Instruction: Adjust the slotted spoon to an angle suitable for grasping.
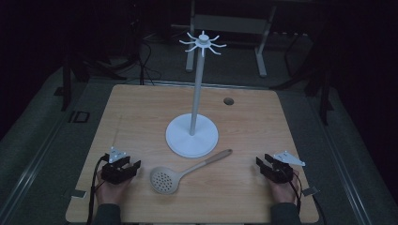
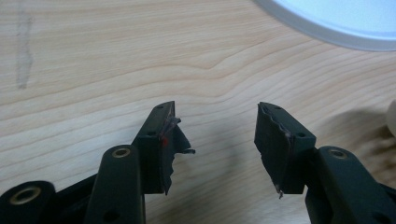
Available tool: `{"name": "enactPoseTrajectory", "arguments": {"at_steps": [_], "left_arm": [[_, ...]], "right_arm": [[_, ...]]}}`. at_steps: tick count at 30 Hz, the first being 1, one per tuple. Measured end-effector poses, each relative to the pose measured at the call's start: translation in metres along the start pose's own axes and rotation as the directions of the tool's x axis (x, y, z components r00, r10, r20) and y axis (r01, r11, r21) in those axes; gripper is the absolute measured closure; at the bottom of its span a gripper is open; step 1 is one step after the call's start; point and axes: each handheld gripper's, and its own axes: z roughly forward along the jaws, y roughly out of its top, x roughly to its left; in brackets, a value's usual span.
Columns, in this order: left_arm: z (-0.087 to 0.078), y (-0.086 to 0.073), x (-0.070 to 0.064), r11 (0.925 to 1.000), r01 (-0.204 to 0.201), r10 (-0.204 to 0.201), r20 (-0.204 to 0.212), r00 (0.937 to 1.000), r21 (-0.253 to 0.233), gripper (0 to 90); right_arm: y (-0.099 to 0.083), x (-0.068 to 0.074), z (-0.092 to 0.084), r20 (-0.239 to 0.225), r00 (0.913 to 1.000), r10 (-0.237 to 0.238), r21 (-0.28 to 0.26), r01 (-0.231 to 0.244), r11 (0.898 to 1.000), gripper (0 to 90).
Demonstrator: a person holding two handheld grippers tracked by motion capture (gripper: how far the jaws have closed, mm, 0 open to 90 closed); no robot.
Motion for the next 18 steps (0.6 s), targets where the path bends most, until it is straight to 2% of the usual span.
{"name": "enactPoseTrajectory", "arguments": {"at_steps": [4,8,10,13,18], "left_arm": [[-0.001,0.000,-0.002,0.9999,-0.010,0.010,0.012,0.9999,0.003,49.8],[-0.012,0.004,-0.001,0.9994,0.008,-0.008,0.011,0.9999,-0.032,52.7],[-0.013,0.005,-0.001,0.9993,0.012,-0.012,0.013,0.9998,-0.035,53.1],[-0.018,0.008,-0.001,0.9986,0.007,-0.006,0.017,0.9998,-0.053,53.0],[-0.021,0.011,-0.003,0.9986,-0.013,0.014,0.023,0.9996,-0.051,52.9]], "right_arm": [[0.000,0.000,0.000,0.000,1.0000,-0.001,-0.003,0.001,1.000,53.3],[0.000,0.000,-0.001,0.002,1.0000,-0.001,-0.009,0.001,1.000,53.5],[0.000,0.001,-0.001,0.003,1.0000,-0.002,-0.011,0.002,1.000,53.6],[-0.001,0.001,-0.002,0.004,1.0000,-0.008,-0.016,0.008,1.000,53.6],[-0.001,0.001,-0.002,0.002,1.0000,-0.007,-0.017,0.007,1.000,52.9]]}}
